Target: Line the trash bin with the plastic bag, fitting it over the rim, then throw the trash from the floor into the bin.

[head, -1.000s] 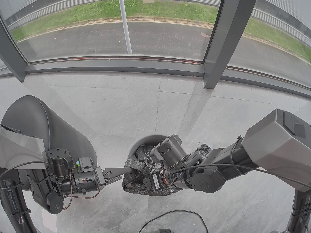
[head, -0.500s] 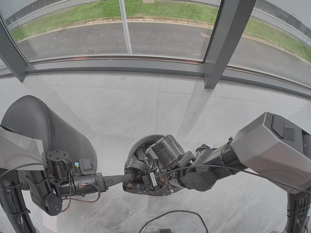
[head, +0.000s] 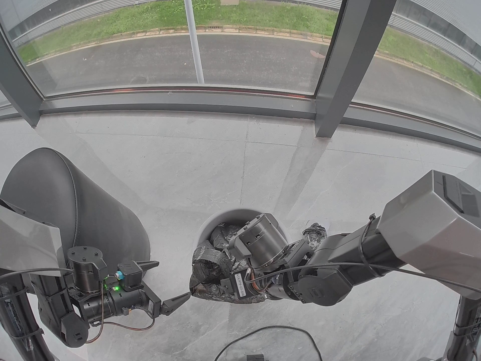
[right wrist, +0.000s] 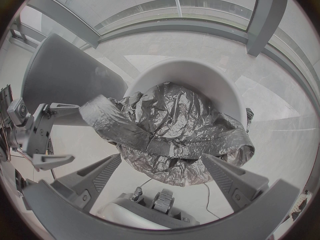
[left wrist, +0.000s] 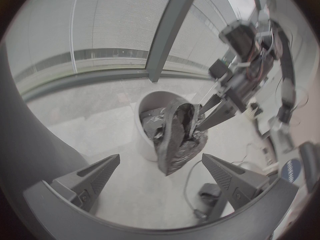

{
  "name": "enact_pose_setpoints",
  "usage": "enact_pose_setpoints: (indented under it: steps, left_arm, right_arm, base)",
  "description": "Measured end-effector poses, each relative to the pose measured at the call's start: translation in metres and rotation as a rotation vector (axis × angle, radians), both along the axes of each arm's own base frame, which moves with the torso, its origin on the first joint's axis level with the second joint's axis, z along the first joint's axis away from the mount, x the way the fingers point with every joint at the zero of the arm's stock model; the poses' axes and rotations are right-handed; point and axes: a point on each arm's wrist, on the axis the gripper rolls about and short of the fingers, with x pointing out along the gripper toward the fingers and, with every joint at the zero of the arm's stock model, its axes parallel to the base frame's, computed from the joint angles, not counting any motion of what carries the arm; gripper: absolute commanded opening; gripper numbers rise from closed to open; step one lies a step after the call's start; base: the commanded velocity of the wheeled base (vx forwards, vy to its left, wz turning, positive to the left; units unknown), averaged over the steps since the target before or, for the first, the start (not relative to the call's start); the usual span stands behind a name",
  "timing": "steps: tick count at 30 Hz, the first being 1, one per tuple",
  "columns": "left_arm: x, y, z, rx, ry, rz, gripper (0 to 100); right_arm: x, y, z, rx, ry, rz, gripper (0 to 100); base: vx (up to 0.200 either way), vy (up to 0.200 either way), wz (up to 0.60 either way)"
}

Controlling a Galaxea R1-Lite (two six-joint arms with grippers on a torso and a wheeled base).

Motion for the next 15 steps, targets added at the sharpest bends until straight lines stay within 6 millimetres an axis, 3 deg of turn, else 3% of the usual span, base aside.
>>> enact_pose_setpoints:
  steps: [10,15]
  left_arm:
    - [0.027,-0.023,0.01,0.154,-0.217,0.12,100]
    - [0.026,-0.033,0.021,0.154,-0.272,0.138,100]
  right_arm:
    - [-0.013,-0.012,0.014,0.043,0.016,-0.037,100]
    - [-0.017,-0.022,0.019,0.046,0.017,-0.05,100]
  base:
    - [0.0,0.0,0.0]
    - [0.0,0.0,0.0]
